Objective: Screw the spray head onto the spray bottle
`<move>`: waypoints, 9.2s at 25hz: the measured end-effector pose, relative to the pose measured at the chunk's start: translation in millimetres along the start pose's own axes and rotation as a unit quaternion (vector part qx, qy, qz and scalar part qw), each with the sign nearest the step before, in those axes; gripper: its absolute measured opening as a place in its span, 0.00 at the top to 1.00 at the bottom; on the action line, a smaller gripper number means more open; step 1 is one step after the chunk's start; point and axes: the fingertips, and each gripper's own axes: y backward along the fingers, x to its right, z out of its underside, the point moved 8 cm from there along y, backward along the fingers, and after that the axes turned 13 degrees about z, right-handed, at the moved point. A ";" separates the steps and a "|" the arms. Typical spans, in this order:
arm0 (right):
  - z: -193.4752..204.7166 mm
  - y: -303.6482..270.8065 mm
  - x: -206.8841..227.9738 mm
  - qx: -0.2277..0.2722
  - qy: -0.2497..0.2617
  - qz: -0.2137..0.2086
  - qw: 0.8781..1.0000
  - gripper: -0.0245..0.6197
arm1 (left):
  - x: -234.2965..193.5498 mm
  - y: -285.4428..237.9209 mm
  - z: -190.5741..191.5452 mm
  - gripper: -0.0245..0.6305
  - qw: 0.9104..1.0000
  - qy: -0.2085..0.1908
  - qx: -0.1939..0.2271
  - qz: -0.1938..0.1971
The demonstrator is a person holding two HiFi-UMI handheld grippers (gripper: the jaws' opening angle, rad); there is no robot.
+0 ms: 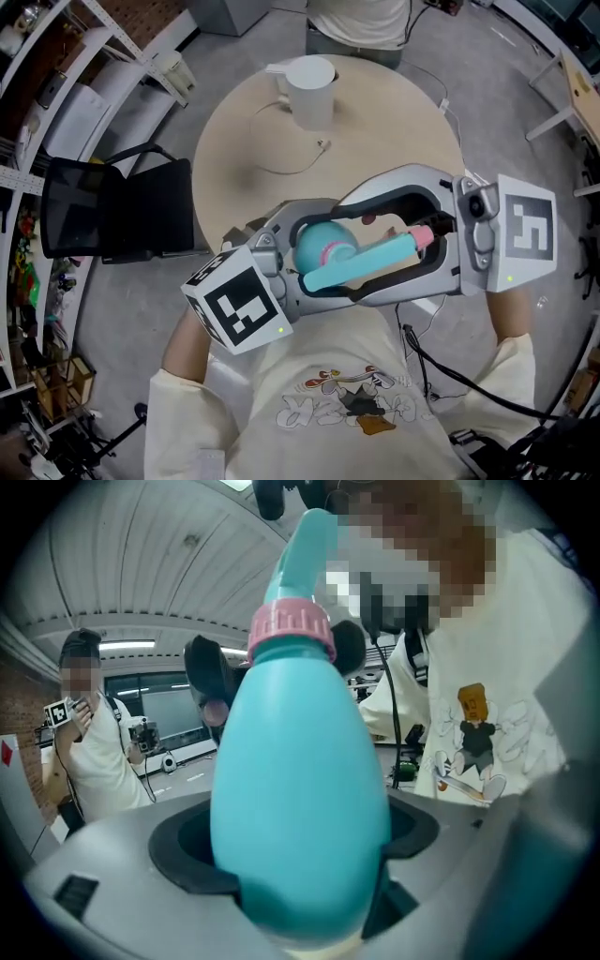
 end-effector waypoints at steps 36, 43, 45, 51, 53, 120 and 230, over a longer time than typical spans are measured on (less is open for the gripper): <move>36.4 7.8 27.8 0.010 0.000 0.073 0.997 0.75 | -31.8 -24.8 28.8 0.30 0.970 0.125 -0.036 -0.206; 42.9 -19.2 33.9 0.041 -0.025 0.130 0.990 0.75 | -36.8 5.6 42.5 0.30 0.978 0.129 -0.032 -0.164; 49.6 -26.1 34.0 0.047 -0.031 0.156 0.986 0.75 | -38.8 9.6 51.5 0.30 0.980 0.125 -0.033 -0.149; 57.1 11.3 0.0 0.065 -0.028 0.228 0.971 0.75 | -29.8 -32.5 40.3 0.30 0.994 0.077 -0.035 -0.072; 58.8 40.4 -18.0 0.069 -0.023 0.257 0.964 0.75 | -24.0 -60.8 27.1 0.30 0.996 0.063 -0.040 -0.045; 97.7 90.6 -701.8 0.039 -0.032 0.787 0.615 0.75 | 539.8 -299.2 -87.0 0.30 0.737 -0.264 -0.007 0.622; 51.3 75.2 -675.7 0.019 -0.006 0.743 0.669 0.53 | 472.9 -219.4 -98.9 0.30 0.440 -0.226 -0.004 0.869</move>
